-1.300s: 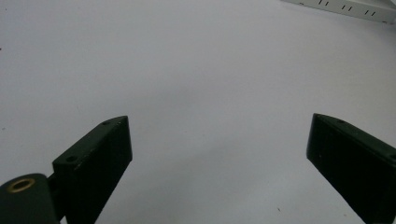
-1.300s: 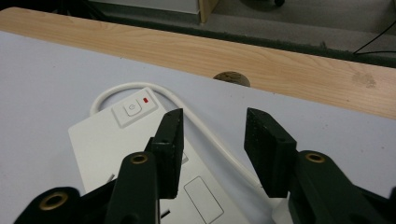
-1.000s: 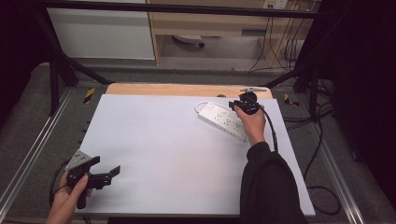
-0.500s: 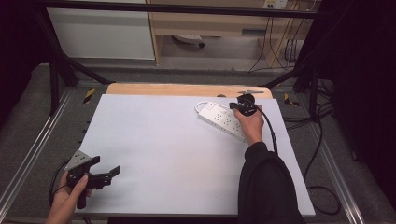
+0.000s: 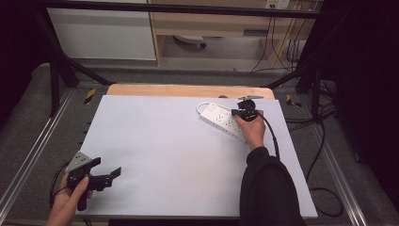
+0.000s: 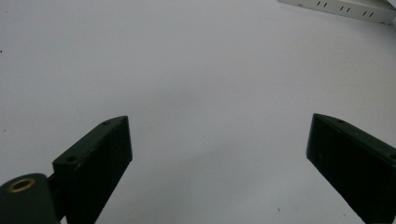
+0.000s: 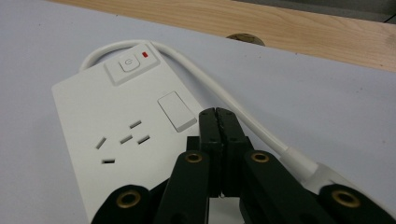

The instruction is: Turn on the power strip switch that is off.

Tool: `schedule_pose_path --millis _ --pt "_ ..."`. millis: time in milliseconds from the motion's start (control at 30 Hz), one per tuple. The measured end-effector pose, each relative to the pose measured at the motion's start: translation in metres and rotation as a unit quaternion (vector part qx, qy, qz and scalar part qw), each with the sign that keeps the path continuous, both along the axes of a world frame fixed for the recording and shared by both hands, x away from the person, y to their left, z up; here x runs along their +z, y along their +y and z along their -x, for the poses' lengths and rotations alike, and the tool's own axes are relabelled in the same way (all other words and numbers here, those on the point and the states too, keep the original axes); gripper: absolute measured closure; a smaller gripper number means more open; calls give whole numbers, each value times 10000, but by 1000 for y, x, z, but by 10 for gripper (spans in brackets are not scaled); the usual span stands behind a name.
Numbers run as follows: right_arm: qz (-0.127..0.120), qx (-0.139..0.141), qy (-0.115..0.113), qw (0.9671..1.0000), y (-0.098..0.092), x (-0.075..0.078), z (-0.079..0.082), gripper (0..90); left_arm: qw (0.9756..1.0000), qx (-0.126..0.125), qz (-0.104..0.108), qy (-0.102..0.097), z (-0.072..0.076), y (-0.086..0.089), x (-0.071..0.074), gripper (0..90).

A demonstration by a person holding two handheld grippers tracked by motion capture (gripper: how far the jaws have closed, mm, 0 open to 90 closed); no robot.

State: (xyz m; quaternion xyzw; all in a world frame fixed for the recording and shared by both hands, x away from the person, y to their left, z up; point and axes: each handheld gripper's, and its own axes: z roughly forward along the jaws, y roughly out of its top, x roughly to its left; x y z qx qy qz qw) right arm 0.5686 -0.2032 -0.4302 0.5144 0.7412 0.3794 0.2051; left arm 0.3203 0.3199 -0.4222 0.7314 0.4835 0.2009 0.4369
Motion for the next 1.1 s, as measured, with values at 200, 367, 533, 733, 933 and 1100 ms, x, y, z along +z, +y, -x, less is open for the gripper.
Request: schedule_pose_path --millis 200,367,533,733,933,1100 --pt "-8 74 -55 10000 4 -1 1 900 10000 7 -2 -1 0 0 0 68" --pt "-32 58 -80 9999 3 -2 1 900 10000 8 3 -6 0 0 0 68" --pt "-79 46 -109 9999 2 -4 3 900 10000 1 0 -1 0 0 0 68" --pt "-184 7 -196 9996 0 -7 5 900 10000 1 -3 -1 0 0 0 68" --pt "-158 -9 -224 9996 -1 -7 7 900 10000 -1 -6 -4 0 -1 0 68" --pt "-176 66 -209 9996 3 -9 6 900 10000 -5 -13 -1 0 -1 0 68"
